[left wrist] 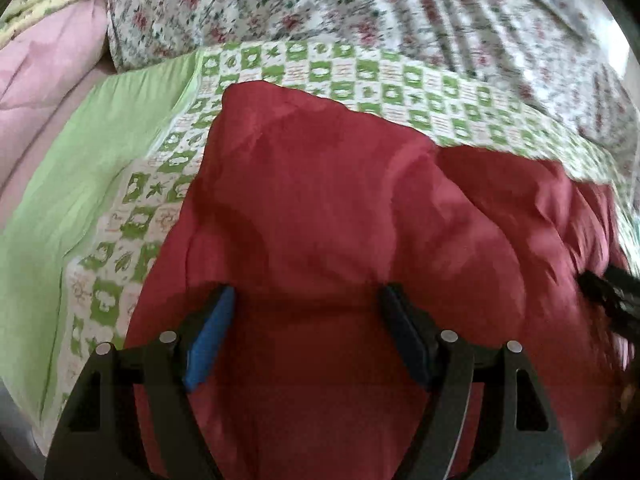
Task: Fold large clothes
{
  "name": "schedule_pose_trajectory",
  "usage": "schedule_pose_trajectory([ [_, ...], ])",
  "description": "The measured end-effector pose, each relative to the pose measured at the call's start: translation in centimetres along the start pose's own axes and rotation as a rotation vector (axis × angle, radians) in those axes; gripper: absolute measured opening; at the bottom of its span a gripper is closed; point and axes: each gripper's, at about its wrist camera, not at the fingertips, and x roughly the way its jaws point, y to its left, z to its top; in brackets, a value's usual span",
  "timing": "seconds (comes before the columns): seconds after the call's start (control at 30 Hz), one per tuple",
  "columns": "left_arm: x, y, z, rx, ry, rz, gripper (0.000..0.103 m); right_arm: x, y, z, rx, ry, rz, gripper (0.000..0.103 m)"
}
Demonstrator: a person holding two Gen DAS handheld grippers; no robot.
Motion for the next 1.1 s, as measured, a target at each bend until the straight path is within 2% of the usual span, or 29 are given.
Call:
schedule_pose_trajectory([
  [0.23,3.9,0.4,3.2,-0.080,0.069,0.094,0.076,1.3,-4.2,0.5,0.221,-0.014,0.066,0.083],
  [0.43,6.3,2.8,4.8,-0.199,0.131,0.088,0.077,1.3,-6.6,0.2,0.357,-0.047,0.072,0.082],
  [0.6,6.6,4.8,4.6,-0.272,0.137,0.074,0.077,1.4,-6.3,0.1,0.342,-0.043,0.052,0.082],
  [0.7,5.5,6.0,4.0,-0.308,0.126,0.023,0.073,1.5,-6.1,0.2,0.328,-0.038,0.046,0.082],
  [0.8,2.5,6.1,2.6,-0.262,0.075,-0.024,0.072,1.6,-5.9,0.1,0.312,-0.041,0.037,0.082],
  [0.93,-2.9,5.9,-1.3,-0.206,0.005,-0.113,0.072,1.5,-5.9,0.0,0.312,-0.049,0.036,0.082],
  [1.1,-7.3,4.8,-5.2,-0.167,-0.025,-0.251,0.072,1.2,-6.1,-0.3,0.319,-0.060,0.042,0.082],
])
